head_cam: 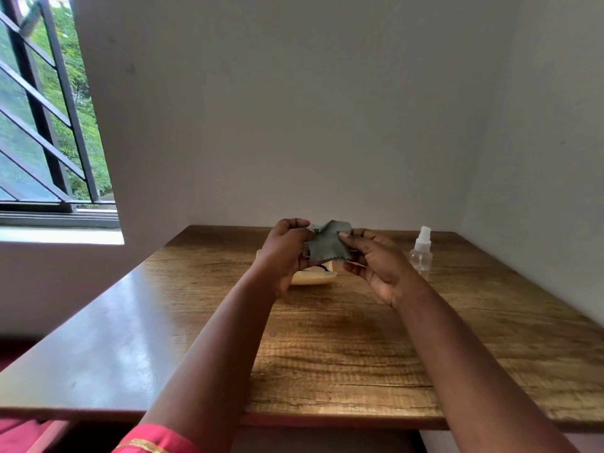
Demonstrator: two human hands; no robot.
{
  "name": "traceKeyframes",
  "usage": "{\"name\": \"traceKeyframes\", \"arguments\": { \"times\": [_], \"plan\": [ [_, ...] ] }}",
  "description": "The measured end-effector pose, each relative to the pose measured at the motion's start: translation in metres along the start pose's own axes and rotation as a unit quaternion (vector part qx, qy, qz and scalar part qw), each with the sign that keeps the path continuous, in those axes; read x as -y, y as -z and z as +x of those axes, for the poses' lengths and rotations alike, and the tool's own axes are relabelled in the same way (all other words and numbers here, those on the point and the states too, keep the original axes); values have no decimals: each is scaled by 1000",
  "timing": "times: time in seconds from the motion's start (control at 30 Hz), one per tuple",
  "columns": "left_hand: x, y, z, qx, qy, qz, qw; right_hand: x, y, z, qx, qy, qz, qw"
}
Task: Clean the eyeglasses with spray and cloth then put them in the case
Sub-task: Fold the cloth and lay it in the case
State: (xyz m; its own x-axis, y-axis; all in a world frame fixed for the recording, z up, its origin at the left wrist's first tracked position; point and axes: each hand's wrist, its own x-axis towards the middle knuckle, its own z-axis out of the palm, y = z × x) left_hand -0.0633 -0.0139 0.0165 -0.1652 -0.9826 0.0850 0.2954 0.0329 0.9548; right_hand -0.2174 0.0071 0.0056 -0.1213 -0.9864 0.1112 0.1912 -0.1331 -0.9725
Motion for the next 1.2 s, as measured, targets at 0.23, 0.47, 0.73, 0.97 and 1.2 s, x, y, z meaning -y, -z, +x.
{"name": "traceKeyframes", "arguments": {
  "times": [0.23, 0.47, 0.73, 0.97, 1.2],
  "plan": [
    [-3, 7, -2, 6, -70, 56, 996, 4, 5, 3, -15, 79, 6, 997],
    [1, 4, -8, 177, -100, 197, 959, 2, 5, -2, 44, 61, -88, 993],
    [-1, 14, -2, 108, -99, 161, 976, 3, 12, 0, 57, 47, -43, 996],
    [-2, 14, -1, 62, -96, 120, 986, 3, 14, 2, 4, 112, -50, 992],
    [-2, 13, -1, 93, -111, 166, 975, 1, 14, 3, 14, 137, -105, 985]
  ]
}}
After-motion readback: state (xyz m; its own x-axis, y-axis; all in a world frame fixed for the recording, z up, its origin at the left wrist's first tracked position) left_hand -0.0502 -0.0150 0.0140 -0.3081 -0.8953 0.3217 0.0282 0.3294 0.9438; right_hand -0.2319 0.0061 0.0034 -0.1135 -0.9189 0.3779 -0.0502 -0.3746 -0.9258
